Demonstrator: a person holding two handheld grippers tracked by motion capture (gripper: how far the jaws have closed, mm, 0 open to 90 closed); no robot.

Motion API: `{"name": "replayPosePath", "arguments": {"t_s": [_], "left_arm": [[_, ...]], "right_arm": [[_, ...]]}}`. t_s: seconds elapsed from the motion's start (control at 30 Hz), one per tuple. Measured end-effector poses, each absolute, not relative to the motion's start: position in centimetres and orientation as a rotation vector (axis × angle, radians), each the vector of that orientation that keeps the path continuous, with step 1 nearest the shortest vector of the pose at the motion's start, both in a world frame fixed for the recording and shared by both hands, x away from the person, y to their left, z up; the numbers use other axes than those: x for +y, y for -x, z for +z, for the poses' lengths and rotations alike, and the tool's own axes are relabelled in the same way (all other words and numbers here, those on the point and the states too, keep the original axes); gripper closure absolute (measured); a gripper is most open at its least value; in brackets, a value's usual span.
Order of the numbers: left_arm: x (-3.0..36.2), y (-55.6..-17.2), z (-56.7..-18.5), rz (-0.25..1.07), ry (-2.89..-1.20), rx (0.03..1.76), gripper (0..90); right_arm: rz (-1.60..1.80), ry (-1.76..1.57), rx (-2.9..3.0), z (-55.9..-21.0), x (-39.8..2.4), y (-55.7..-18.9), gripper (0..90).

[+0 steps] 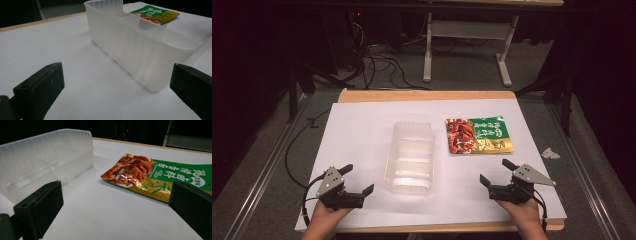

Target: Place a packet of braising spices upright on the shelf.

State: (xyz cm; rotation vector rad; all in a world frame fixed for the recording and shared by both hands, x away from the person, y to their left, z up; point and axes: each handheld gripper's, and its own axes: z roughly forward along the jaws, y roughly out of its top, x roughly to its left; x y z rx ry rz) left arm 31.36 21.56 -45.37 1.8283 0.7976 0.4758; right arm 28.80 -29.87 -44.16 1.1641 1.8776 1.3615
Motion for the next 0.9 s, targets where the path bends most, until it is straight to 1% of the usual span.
{"name": "replayPosePath", "arguments": {"t_s": [0.2, 0.53, 0.67, 0.9], "left_arm": [[21.5, -31.4, -45.4, 0.463, -1.833, 0.796, 0.1], [21.8, -31.3, -45.2, 0.496, -1.810, 0.790, 0.3], [22.1, -31.3, -45.1, 0.477, -1.804, 0.760, 1.3], [22.1, -31.3, -45.0, 0.486, -1.800, 0.760, 0.6]], "right_arm": [[1.255, -1.137, 1.936, -44.1, -30.0, -29.2, 0.0], [1.259, -1.158, 1.921, -44.6, -30.5, -29.9, 0.2], [1.260, -1.201, 1.905, -45.0, -30.7, -30.2, 1.5], [1.224, -1.274, 1.884, -45.3, -31.5, -32.0, 1.6]]}}
